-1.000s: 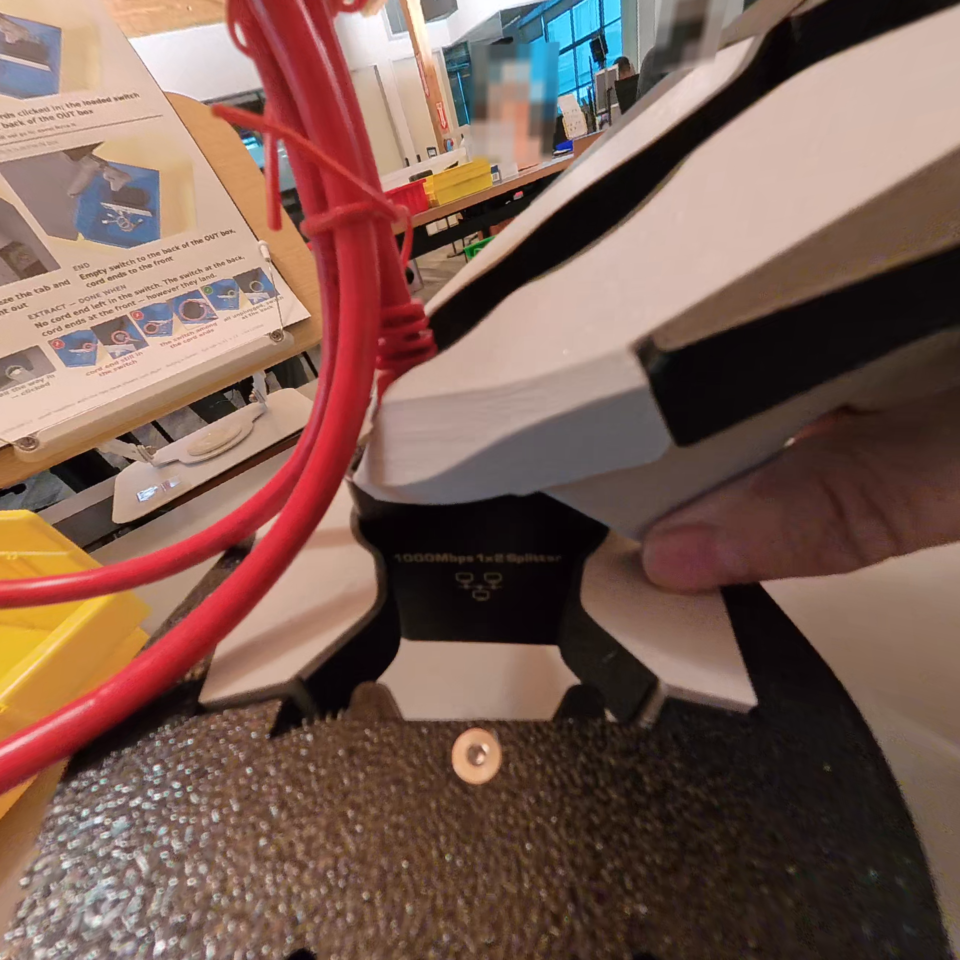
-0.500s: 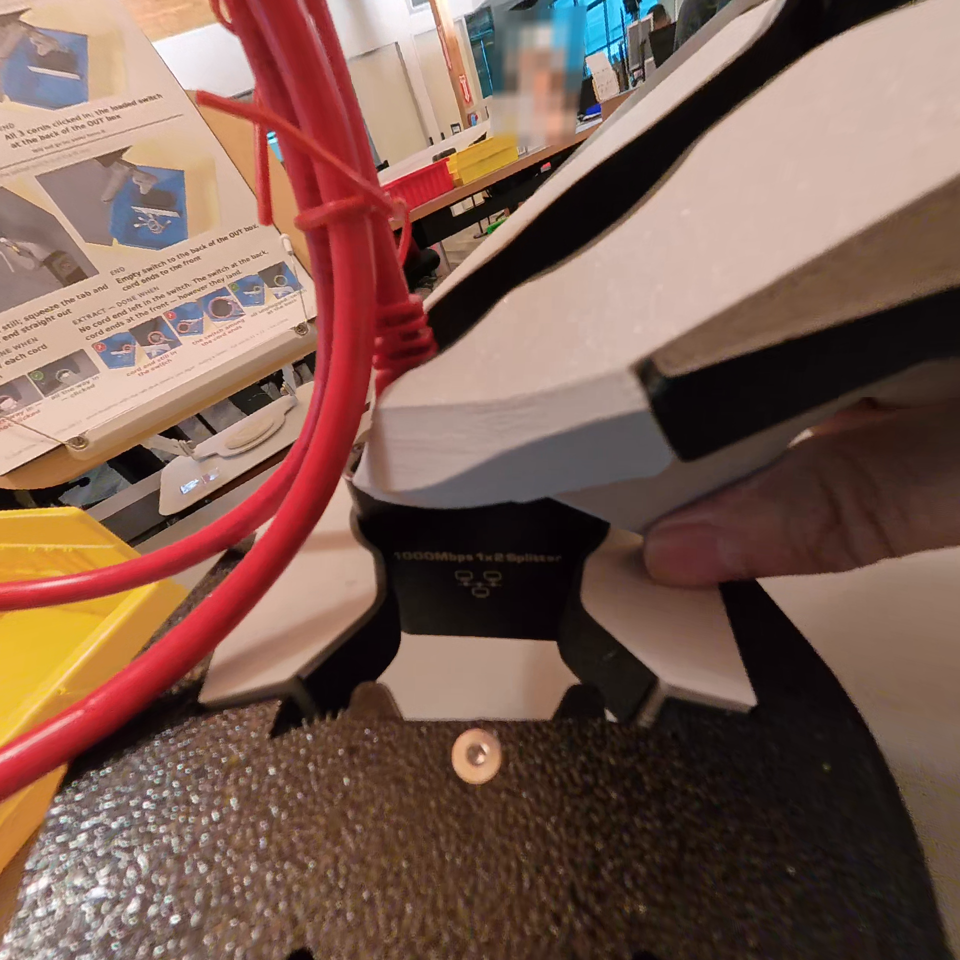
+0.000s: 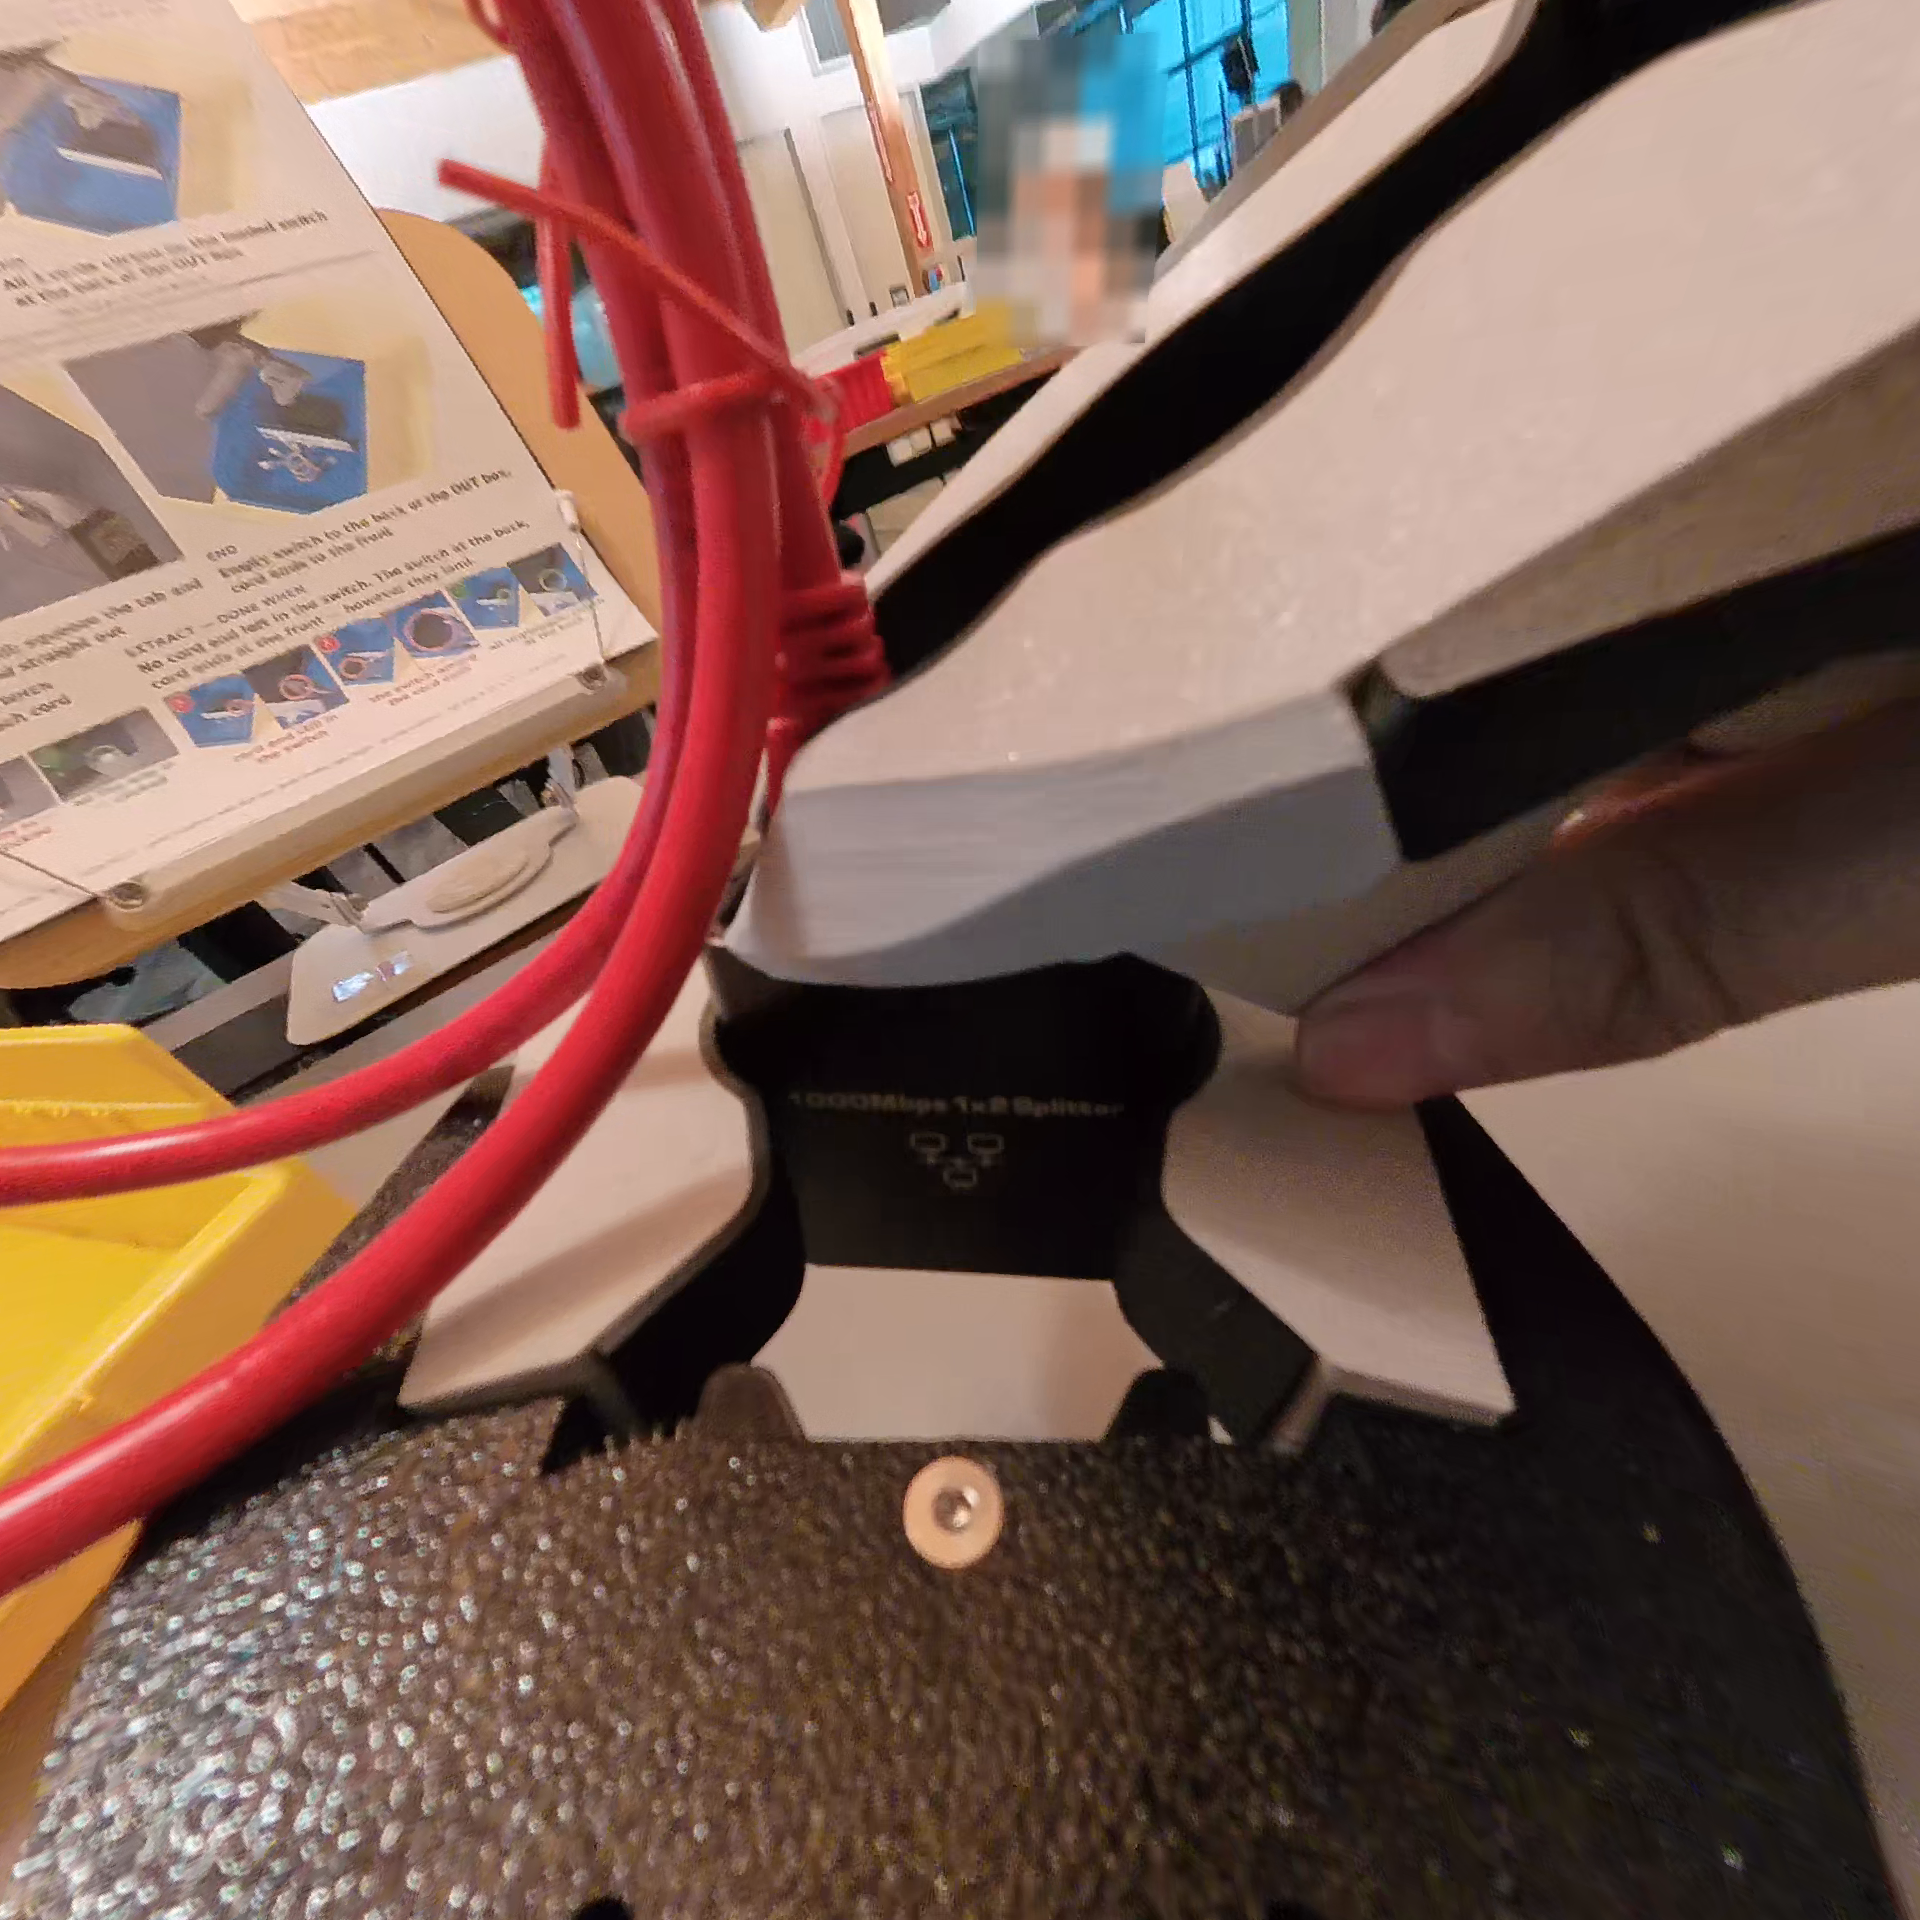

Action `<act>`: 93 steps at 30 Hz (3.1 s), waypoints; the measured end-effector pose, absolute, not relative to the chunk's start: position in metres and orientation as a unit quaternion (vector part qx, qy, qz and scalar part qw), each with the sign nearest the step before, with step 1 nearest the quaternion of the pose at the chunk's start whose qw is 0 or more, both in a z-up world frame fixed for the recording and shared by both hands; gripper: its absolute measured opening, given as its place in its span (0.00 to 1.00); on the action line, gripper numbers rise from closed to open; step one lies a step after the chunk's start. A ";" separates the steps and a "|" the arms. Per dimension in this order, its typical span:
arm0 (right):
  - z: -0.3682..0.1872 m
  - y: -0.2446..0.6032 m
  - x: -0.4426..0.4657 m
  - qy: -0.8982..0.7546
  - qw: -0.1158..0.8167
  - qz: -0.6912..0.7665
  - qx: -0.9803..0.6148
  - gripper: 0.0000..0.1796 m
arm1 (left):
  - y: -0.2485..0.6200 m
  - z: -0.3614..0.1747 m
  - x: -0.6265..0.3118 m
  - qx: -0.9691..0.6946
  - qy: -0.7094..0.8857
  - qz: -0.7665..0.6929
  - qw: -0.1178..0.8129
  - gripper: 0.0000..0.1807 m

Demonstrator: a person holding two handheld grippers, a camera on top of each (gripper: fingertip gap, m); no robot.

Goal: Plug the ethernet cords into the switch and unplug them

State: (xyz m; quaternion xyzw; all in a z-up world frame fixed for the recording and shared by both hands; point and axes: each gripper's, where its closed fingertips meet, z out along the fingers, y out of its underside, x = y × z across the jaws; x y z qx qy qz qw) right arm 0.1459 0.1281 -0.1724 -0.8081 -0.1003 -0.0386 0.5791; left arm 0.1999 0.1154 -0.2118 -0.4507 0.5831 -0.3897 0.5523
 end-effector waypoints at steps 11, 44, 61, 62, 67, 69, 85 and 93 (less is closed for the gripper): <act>-0.177 0.133 0.148 -0.126 0.550 -0.057 -0.824 0.09 | 0.122 -0.217 0.201 -0.473 0.578 -0.384 0.543 0.42; -0.174 0.135 0.147 -0.078 0.563 0.010 -0.823 0.09 | 0.125 -0.214 0.199 -0.466 0.588 -0.373 0.546 0.42; -0.168 0.136 0.145 -0.081 0.556 0.003 -0.827 0.09 | 0.123 -0.206 0.196 -0.456 0.579 -0.396 0.547 0.41; -0.167 0.135 0.146 -0.061 0.565 0.027 -0.823 0.09 | 0.123 -0.206 0.196 -0.453 0.582 -0.388 0.553 0.43; -0.172 0.131 0.148 -0.072 0.547 -0.004 -0.834 0.09 | 0.117 -0.210 0.198 -0.452 0.588 -0.399 0.538 0.41; -0.173 0.132 0.148 -0.088 0.536 -0.026 -0.839 0.09 | 0.116 -0.210 0.198 -0.456 0.586 -0.411 0.529 0.41; -0.175 0.130 0.150 -0.095 0.535 -0.023 -0.839 0.09 | 0.112 -0.213 0.199 -0.454 0.592 -0.416 0.519 0.41; -0.174 0.131 0.150 -0.058 0.559 0.031 -0.827 0.09 | 0.117 -0.213 0.199 -0.454 0.593 -0.398 0.533 0.42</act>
